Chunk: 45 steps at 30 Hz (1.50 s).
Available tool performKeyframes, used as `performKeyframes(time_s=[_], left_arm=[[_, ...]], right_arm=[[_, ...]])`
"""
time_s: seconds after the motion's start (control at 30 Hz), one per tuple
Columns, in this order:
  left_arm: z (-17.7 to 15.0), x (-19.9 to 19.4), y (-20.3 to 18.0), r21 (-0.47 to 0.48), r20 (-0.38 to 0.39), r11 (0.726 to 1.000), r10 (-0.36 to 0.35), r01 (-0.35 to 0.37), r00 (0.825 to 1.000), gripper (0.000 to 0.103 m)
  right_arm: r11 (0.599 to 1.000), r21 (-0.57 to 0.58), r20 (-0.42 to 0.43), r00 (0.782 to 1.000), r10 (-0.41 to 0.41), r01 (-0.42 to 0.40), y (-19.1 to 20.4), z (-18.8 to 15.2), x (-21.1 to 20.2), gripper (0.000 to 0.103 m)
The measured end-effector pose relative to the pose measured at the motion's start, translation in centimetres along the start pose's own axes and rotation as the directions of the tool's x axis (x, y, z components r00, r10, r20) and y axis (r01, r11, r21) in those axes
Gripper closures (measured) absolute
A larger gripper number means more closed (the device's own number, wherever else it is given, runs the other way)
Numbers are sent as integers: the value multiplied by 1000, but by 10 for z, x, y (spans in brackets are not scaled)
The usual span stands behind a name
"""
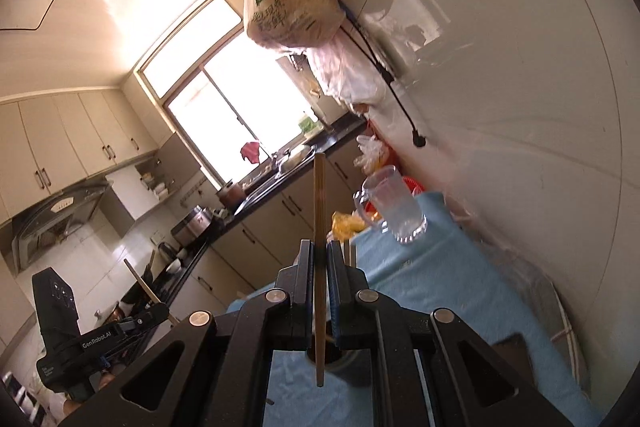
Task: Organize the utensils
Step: 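Open the right gripper into the cup while the left gripper releases its chopstick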
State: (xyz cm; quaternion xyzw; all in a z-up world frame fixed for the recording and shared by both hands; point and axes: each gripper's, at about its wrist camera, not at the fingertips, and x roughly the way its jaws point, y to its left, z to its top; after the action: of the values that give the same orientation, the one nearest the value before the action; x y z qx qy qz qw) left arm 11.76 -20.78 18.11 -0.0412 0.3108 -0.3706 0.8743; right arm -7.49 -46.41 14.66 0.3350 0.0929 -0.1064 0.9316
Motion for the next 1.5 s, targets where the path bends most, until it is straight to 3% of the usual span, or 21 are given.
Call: performKeyframes(time_s=[0.23, 0.4, 0.83, 0.97, 1.1, 1.27, 1.4, 1.5], left_arm=[[20, 38, -10, -31, 0, 999, -38, 38, 999, 96], [17, 67, -3, -57, 3, 998, -11, 12, 1000, 96], [-13, 111, 18, -78, -93, 997, -8, 1, 996, 96], [-13, 109, 20, -77, -99, 997, -14, 6, 995, 95], [-11, 96, 21, -84, -73, 996, -18, 12, 997, 77], [-10, 71, 23, -81, -54, 997, -22, 17, 998, 77], [-17, 41, 31, -70, -38, 998, -2, -1, 999, 66], [-25, 21, 42, -58, -40, 998, 21, -23, 999, 66]], right_arm=[[1000, 7, 23, 1000, -19, 19, 1, 14, 20, 96], [998, -21, 9, 999, -53, 54, 1, 11, 45, 96], [994, -36, -144, 984, -107, 102, -20, -24, 101, 95], [995, -29, -152, 984, -98, 94, -21, -25, 99, 92], [996, -33, -124, 988, -88, 85, -16, -20, 87, 73], [997, -37, -99, 993, -67, 63, -7, -19, 64, 73], [998, -45, -113, 993, -44, 39, 2, -29, 49, 73], [998, -66, -144, 989, -30, 21, 11, -45, 43, 73]])
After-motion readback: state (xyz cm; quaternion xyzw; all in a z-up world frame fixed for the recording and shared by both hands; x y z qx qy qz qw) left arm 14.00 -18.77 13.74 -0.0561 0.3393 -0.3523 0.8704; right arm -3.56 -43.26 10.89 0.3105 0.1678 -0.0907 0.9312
